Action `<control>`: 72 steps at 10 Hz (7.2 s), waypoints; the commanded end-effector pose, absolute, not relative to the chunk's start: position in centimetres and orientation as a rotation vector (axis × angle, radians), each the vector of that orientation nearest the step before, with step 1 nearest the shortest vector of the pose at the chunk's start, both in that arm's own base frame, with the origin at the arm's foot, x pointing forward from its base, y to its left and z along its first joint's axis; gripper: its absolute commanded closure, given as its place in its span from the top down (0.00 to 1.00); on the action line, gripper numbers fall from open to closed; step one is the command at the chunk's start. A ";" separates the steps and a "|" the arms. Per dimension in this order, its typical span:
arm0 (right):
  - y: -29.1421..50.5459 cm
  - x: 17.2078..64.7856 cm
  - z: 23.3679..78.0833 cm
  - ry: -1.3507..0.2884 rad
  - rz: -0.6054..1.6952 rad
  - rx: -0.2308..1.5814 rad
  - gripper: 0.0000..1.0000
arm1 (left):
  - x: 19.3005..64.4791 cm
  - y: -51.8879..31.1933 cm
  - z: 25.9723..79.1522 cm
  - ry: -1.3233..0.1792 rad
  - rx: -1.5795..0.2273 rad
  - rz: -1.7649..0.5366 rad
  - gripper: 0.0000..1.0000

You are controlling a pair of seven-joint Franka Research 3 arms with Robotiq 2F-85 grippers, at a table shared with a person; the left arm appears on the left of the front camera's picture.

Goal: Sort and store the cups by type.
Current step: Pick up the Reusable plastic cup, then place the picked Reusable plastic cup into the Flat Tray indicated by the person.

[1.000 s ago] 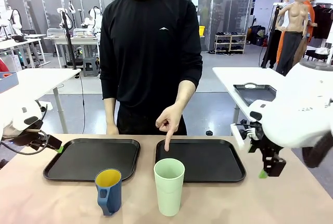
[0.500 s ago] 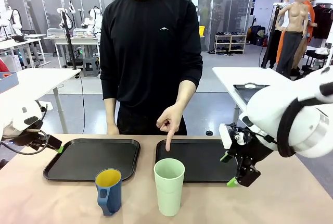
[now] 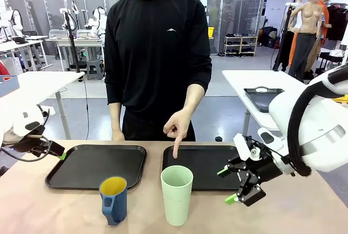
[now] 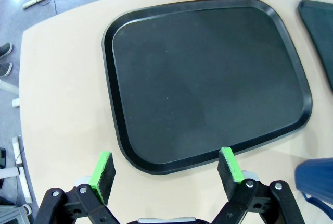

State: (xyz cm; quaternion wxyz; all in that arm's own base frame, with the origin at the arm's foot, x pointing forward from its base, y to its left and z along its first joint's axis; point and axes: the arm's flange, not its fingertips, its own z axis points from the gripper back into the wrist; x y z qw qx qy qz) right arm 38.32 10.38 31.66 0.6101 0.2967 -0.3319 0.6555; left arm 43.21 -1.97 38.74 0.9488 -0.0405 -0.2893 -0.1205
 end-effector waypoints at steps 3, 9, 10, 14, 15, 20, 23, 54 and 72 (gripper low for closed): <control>10.9 37.9 28.8 -0.804 1.451 0.852 1.00 | 43.2 -2.0 38.8 -0.591 -0.083 -0.245 1.00; 10.8 37.6 29.2 -0.767 1.462 0.836 1.00 | 43.2 -2.0 38.8 -0.591 -0.083 -0.245 1.00; 10.8 37.6 29.1 -0.770 1.446 0.850 1.00 | 43.2 -2.0 38.8 -0.591 -0.083 -0.245 1.00; 13.3 37.4 26.3 -0.883 1.368 0.904 1.00 | 43.2 -2.0 38.8 -0.591 -0.083 -0.245 1.00; 14.1 37.3 25.6 -0.905 1.360 0.932 1.00 | 43.2 -2.0 38.8 -0.591 -0.083 -0.245 1.00; 17.8 36.9 23.4 -0.987 1.360 1.074 1.00 | 43.2 -2.0 38.8 -0.591 -0.083 -0.245 1.00; 19.5 37.0 22.7 -1.041 1.340 1.137 1.00 | 43.2 -2.0 38.8 -0.591 -0.083 -0.245 1.00; 25.6 38.7 21.8 -1.072 1.324 1.253 0.47 | 43.2 -2.0 38.8 -0.591 -0.083 -0.245 1.00; 23.1 37.2 27.9 -1.111 1.338 1.226 0.47 | 43.2 -2.0 38.8 -0.591 -0.083 -0.245 1.00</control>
